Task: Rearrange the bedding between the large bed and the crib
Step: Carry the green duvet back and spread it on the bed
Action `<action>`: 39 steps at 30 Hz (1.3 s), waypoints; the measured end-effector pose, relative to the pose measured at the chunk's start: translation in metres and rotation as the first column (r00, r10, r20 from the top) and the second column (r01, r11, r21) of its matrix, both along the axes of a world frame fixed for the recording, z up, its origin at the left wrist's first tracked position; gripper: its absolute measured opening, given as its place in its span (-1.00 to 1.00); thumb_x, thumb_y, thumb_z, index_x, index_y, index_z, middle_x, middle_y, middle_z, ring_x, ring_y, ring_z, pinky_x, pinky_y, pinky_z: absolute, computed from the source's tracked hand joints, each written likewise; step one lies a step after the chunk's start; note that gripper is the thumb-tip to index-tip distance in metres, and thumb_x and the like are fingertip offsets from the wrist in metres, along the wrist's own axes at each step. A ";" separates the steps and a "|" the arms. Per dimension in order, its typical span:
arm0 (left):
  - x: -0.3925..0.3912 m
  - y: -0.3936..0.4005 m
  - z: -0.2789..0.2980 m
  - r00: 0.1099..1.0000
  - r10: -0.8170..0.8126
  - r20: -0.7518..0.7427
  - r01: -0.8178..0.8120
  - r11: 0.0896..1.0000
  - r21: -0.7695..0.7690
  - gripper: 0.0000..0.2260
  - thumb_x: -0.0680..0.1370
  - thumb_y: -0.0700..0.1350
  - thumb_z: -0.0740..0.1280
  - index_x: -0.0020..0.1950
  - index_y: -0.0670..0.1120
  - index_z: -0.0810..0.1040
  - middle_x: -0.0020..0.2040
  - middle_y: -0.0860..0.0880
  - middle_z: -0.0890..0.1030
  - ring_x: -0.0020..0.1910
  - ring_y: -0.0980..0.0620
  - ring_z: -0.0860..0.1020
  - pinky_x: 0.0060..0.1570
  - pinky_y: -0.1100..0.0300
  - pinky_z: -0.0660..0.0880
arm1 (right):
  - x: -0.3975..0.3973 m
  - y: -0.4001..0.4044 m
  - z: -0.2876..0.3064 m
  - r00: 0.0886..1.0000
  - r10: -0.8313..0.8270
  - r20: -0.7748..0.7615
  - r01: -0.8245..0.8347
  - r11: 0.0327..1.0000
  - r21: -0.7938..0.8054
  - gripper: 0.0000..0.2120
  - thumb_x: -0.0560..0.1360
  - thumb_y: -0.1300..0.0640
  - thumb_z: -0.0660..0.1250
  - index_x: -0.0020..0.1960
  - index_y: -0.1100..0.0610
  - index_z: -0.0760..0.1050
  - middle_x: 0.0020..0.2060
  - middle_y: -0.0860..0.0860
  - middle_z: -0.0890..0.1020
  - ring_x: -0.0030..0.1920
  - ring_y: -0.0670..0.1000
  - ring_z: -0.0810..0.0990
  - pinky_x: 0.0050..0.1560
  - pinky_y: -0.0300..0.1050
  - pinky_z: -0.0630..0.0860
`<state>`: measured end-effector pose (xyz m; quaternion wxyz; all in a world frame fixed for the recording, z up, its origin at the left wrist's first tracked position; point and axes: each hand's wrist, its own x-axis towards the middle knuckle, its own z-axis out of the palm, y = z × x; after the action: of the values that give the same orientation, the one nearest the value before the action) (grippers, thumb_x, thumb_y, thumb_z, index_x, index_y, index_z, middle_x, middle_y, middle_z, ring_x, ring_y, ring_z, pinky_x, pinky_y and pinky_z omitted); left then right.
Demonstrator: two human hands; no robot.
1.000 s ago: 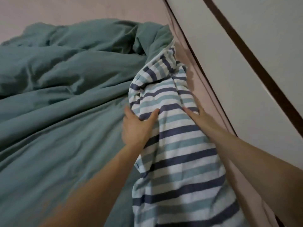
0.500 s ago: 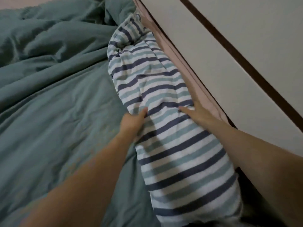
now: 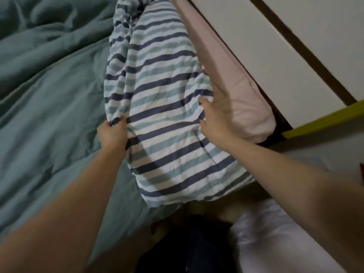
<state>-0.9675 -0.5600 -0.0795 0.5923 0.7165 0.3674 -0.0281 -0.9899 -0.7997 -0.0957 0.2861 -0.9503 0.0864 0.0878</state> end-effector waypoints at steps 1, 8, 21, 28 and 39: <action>-0.009 0.009 -0.006 0.997 -0.012 -0.078 0.013 1.000 0.007 -0.65 0.45 -0.08 0.43 0.17 -0.20 0.56 0.08 -0.08 0.60 0.01 -0.03 0.57 0.04 0.08 0.54 | -0.006 0.013 -0.004 0.998 0.046 -0.047 -0.053 0.984 -0.167 -0.37 0.52 0.19 0.27 0.52 0.06 0.07 0.25 0.11 0.43 0.22 0.13 0.43 0.21 0.06 0.43; -0.046 0.020 -0.014 0.843 -0.419 -0.337 0.400 0.908 -0.128 -0.59 0.46 -0.07 0.47 0.25 -0.18 0.53 0.14 -0.10 0.57 0.00 -0.03 0.53 -0.02 0.13 0.46 | -0.020 0.077 -0.027 0.922 0.331 -0.203 -0.374 0.896 -0.238 -0.41 0.59 -0.25 -0.05 0.55 -0.09 -0.08 0.55 -0.07 -0.03 0.53 0.00 -0.02 0.45 0.32 -0.21; -0.068 0.125 0.068 0.794 -0.378 -0.475 0.551 0.778 0.301 -0.90 0.53 -0.11 0.32 -0.10 -0.13 0.57 -0.10 -0.17 0.61 -0.08 -0.09 0.56 -0.06 0.14 0.47 | 0.004 0.153 0.065 0.799 0.562 -0.212 -0.577 0.817 -0.011 -0.67 0.59 0.09 0.17 0.31 0.18 0.40 0.22 0.11 0.52 0.17 0.11 0.50 0.18 -0.05 0.41; -0.130 0.259 0.190 0.893 -0.206 -0.400 0.382 0.818 0.430 -0.80 0.55 -0.08 0.29 0.07 -0.15 0.60 -0.02 -0.12 0.64 -0.05 -0.09 0.58 -0.08 0.15 0.48 | 0.014 0.307 0.167 0.601 0.781 -0.168 -0.795 0.607 -0.024 -0.79 0.51 0.16 0.22 0.04 0.18 0.58 0.03 0.17 0.64 0.09 0.20 0.57 0.07 -0.03 0.50; -0.333 0.496 0.245 0.890 0.143 -0.433 0.107 0.857 0.504 -0.76 0.56 -0.06 0.29 0.14 -0.16 0.58 0.14 -0.13 0.61 0.13 -0.10 0.55 0.09 0.15 0.45 | -0.121 0.615 0.256 0.135 0.974 -0.183 -0.990 0.126 -0.061 -0.78 0.51 0.18 0.20 0.04 0.19 0.58 -0.03 0.12 0.65 0.00 0.13 0.59 -0.02 -0.06 0.51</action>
<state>-1.3002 -0.0643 0.1657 0.2763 0.8178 0.4967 -0.0905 -1.1112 -0.1849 0.1608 0.0727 -0.7879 -0.5369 0.2927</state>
